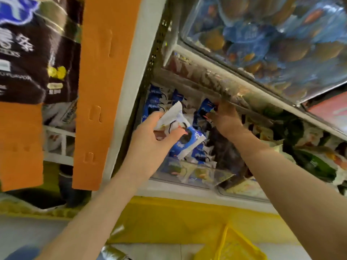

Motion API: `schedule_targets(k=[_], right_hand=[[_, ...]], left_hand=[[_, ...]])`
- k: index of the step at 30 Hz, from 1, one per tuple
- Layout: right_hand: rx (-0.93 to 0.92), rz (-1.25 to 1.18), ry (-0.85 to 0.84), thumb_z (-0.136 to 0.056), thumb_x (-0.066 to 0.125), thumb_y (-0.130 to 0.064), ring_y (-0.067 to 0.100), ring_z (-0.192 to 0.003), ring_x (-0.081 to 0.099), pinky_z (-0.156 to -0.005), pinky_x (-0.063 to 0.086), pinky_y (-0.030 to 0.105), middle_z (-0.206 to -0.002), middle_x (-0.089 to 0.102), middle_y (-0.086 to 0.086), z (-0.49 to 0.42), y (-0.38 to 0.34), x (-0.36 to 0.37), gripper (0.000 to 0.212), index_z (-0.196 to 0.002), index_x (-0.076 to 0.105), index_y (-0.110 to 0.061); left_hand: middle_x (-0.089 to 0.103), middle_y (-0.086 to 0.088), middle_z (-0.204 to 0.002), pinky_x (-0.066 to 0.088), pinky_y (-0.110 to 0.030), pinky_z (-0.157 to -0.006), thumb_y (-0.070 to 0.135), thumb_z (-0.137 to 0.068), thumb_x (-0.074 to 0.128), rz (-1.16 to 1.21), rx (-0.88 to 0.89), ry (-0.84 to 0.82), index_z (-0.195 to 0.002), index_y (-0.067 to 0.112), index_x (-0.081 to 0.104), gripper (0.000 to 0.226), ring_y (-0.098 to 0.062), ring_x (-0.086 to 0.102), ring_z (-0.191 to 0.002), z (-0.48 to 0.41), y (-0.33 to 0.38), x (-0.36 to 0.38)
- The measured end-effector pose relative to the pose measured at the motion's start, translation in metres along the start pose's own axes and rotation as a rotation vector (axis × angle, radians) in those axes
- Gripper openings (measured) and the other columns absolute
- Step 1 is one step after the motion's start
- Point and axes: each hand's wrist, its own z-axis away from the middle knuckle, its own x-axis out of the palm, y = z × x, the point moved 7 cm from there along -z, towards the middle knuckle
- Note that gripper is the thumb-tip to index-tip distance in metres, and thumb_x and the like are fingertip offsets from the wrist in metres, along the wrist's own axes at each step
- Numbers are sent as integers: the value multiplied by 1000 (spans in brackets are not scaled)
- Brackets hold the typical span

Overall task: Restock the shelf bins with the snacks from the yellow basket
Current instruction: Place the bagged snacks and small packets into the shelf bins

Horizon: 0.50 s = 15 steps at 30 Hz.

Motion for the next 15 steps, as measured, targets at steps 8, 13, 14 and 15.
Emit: schedule_targets(k=[8,13,14,15], right_hand=[[-33,21,10,-79,67,-3,34,-101,56,-74,39,29,-111,59,22,-38,0,18,38,-113,54,3],[-87,189,-58,-84,62,-11,35,-107,55,-89,47,38,-116,59,19,-49,-5,31,31,-114,60,-3],[-103,252,-39,-85,62,-13,34,-109,56,-92,47,39,-119,58,19,-49,-6,31,32,-116,61,-4],[-105,300,-9,-85,62,-13,34,-110,56,-93,47,40,-122,57,19,-50,-7,31,33,-118,61,-6]], left_hand=[[62,16,-84,46,-7,-65,29,-81,66,123,12,34,-97,31,55,20,5,59,-77,-8,-6,-2],[61,15,-88,45,-6,-68,28,-81,67,123,-10,24,-97,32,54,20,4,57,-82,-15,-9,0],[61,14,-89,45,-7,-69,29,-81,66,121,-11,21,-97,32,54,20,3,56,-82,-15,-9,0],[61,14,-89,45,-7,-68,29,-81,66,122,-9,18,-98,31,55,20,4,56,-82,-15,-9,0]])
